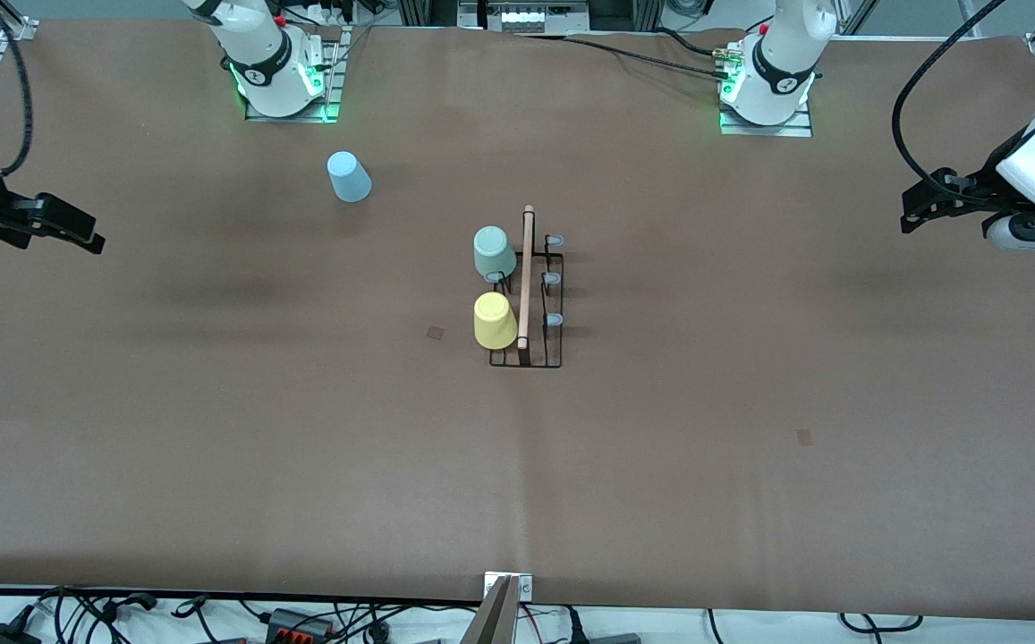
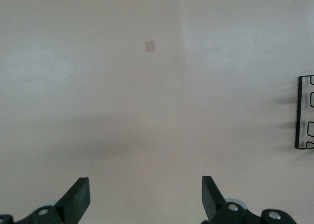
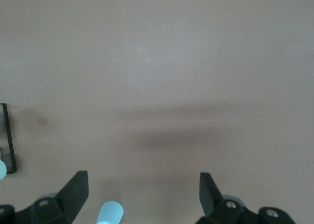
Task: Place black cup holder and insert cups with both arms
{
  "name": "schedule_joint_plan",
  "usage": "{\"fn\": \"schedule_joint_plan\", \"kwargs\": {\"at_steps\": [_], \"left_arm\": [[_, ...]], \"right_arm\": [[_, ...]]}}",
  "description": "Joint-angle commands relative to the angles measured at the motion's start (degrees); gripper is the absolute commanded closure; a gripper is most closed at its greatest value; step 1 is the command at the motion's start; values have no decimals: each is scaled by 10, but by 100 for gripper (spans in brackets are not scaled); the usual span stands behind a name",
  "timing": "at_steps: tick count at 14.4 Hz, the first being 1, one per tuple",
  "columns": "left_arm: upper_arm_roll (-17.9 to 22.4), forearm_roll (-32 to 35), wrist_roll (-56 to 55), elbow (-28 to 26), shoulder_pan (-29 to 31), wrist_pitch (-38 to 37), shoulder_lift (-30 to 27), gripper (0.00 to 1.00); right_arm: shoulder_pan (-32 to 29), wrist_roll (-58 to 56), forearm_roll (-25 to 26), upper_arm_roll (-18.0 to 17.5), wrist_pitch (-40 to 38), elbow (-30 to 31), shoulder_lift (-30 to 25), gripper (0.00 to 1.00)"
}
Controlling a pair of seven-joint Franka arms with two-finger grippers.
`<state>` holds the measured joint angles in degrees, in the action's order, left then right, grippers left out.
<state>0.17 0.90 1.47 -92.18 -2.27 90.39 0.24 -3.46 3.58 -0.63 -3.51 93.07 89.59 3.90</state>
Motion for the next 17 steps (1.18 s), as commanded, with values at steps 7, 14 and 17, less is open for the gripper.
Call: {"fn": "schedule_joint_plan", "kwargs": {"at_steps": [7, 14, 17], "left_arm": [[1, -3, 6, -1, -1, -11, -9, 0], [1, -3, 6, -1, -1, -11, -9, 0], [1, -3, 6, -1, -1, -11, -9, 0]], "right_arm": [[23, -1, 7, 18, 1, -1, -5, 0], [21, 2, 5, 18, 4, -13, 6, 0], [22, 3, 5, 18, 2, -13, 6, 0]]}}
